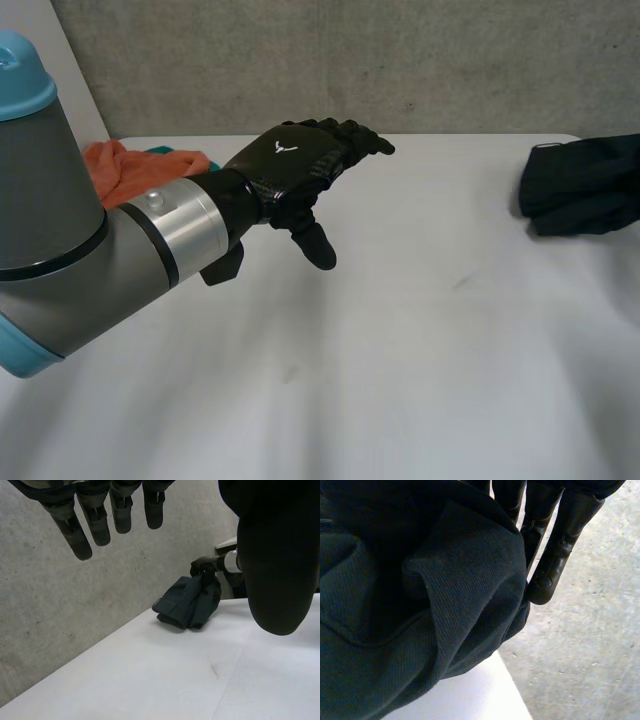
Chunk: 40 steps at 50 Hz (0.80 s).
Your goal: Fold the laundry.
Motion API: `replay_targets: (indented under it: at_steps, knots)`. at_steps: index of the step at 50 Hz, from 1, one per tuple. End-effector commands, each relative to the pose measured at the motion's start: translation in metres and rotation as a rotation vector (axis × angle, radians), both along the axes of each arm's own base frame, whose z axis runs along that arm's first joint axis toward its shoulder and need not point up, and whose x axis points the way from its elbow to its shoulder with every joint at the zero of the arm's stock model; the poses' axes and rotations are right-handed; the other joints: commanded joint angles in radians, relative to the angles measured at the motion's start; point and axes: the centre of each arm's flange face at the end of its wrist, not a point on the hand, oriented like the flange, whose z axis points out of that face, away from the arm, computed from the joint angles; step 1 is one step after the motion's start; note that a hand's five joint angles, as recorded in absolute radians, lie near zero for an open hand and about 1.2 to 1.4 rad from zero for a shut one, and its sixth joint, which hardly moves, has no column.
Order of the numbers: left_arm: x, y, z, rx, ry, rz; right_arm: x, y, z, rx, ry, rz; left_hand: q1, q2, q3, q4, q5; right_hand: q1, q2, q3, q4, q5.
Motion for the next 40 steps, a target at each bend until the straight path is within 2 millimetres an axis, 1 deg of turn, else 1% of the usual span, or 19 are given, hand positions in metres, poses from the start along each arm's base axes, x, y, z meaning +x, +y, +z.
replay_targets:
  at_steps: [1, 3, 8, 11, 12, 14, 15, 16, 19, 20, 24, 26, 28, 31, 35, 36, 37, 39, 40]
  knots:
    - [0.0, 0.001, -0.003, 0.008, -0.007, -0.002, -0.02, -0.003, -0.005, -0.003, 0.058, 0.007, -0.007, -0.014, -0.027, -0.027, -0.043, 0.444, 0.218, 0.29, 0.198, 0.287]
    - [0.0, 0.001, -0.003, 0.011, -0.006, -0.002, -0.025, -0.004, -0.005, 0.001, 0.077, 0.01, -0.007, -0.014, -0.027, -0.027, -0.043, 0.444, 0.218, 0.29, 0.198, 0.287]
    - [0.0, 0.001, -0.004, 0.015, -0.005, -0.001, -0.028, -0.003, -0.007, 0.012, 0.143, 0.011, -0.007, -0.014, -0.027, -0.027, -0.043, 0.444, 0.218, 0.29, 0.198, 0.287]
    - [0.0, 0.002, -0.005, 0.019, -0.006, -0.003, -0.038, -0.004, -0.009, 0.02, 0.206, 0.011, -0.007, -0.014, -0.027, -0.027, -0.043, 0.444, 0.218, 0.29, 0.198, 0.287]
    - [0.0, 0.002, -0.005, 0.022, -0.006, -0.002, -0.038, -0.004, -0.01, 0.022, 0.222, 0.019, -0.007, -0.014, -0.027, -0.027, -0.043, 0.399, 0.172, 0.244, 0.153, 0.242]
    - [0.0, 0.002, -0.005, 0.026, -0.003, -0.002, -0.042, -0.004, -0.012, 0.027, 0.268, 0.031, -0.01, -0.017, -0.03, -0.03, -0.046, -0.031, -0.258, -0.186, -0.277, -0.188]
    - [-0.001, 0.002, -0.007, 0.034, -0.005, -0.003, -0.045, -0.004, -0.012, 0.028, 0.285, 0.03, -0.01, -0.017, -0.03, -0.03, -0.046, -0.312, -0.539, -0.467, -0.558, -0.469]
    - [-0.001, 0.002, -0.007, 0.035, -0.004, -0.003, -0.048, -0.004, -0.013, 0.034, 0.322, 0.026, -0.01, -0.017, -0.03, -0.03, -0.046, -0.778, -1.004, -0.932, -1.023, -0.935]
    - [0.0, 0.003, -0.01, 0.049, -0.007, -0.002, -0.052, -0.004, -0.016, 0.045, 0.409, 0.018, -0.01, -0.017, -0.03, -0.03, -0.046, -0.778, -1.004, -0.932, -1.023, -0.935]
    - [0.001, 0.002, -0.01, 0.049, -0.007, -0.001, -0.057, -0.004, -0.017, 0.054, 0.482, -0.002, -0.01, -0.017, -0.03, -0.03, -0.046, -0.778, -1.004, -0.932, -1.023, -0.935]
    - [0.001, 0.002, -0.011, 0.051, -0.006, 0.001, -0.08, -0.004, -0.014, 0.091, 0.656, -0.145, -0.007, -0.014, -0.027, -0.027, -0.043, -0.778, -1.004, -0.932, -1.023, -0.935]
    - [0.001, 0.002, -0.011, 0.051, -0.006, 0.001, -0.083, -0.005, -0.013, 0.091, 0.712, -0.175, -0.007, -0.014, -0.027, -0.027, -0.043, -0.778, -1.004, -0.932, -1.023, -0.935]
    - [0.001, 0.002, -0.01, 0.048, -0.004, 0.001, -0.082, -0.007, -0.005, 0.064, 0.776, -0.192, -0.01, -0.017, -0.03, -0.03, -0.046, -0.778, -1.004, -0.932, -1.023, -0.935]
    - [0.0, 0.003, -0.01, 0.049, -0.005, 0.0, -0.076, -0.008, -0.001, 0.045, 0.801, -0.176, -0.007, -0.014, -0.027, -0.027, -0.043, -0.778, -1.004, -0.932, -1.023, -0.935]
    - [0.001, 0.004, -0.011, 0.054, -0.007, -0.002, -0.066, -0.005, 0.017, 0.029, 0.802, -0.133, -0.01, -0.017, -0.03, -0.03, -0.046, -0.778, -1.004, -0.932, -1.023, -0.935]
    - [0.001, 0.004, -0.011, 0.052, -0.007, 0.0, -0.059, -0.001, 0.027, 0.033, 0.797, -0.112, -0.011, -0.018, -0.031, -0.031, -0.046, -0.778, -1.004, -0.932, -1.023, -0.935]
    - [0.001, 0.004, -0.01, 0.053, -0.006, 0.0, -0.055, 0.002, 0.032, 0.041, 0.79, -0.101, -0.011, -0.018, -0.031, -0.031, -0.046, -0.778, -1.004, -0.932, -1.023, -0.935]
    - [0.003, 0.003, -0.01, 0.053, -0.007, 0.006, -0.035, 0.013, 0.05, 0.07, 0.773, -0.044, -0.011, -0.018, -0.031, -0.031, -0.046, -0.778, -1.004, -0.932, -1.023, -0.935]
    - [0.005, 0.002, -0.01, 0.054, -0.008, 0.012, -0.027, 0.018, 0.053, 0.081, 0.77, -0.022, -0.011, -0.018, -0.031, -0.031, -0.046, -0.778, -1.004, -0.932, -1.023, -0.935]
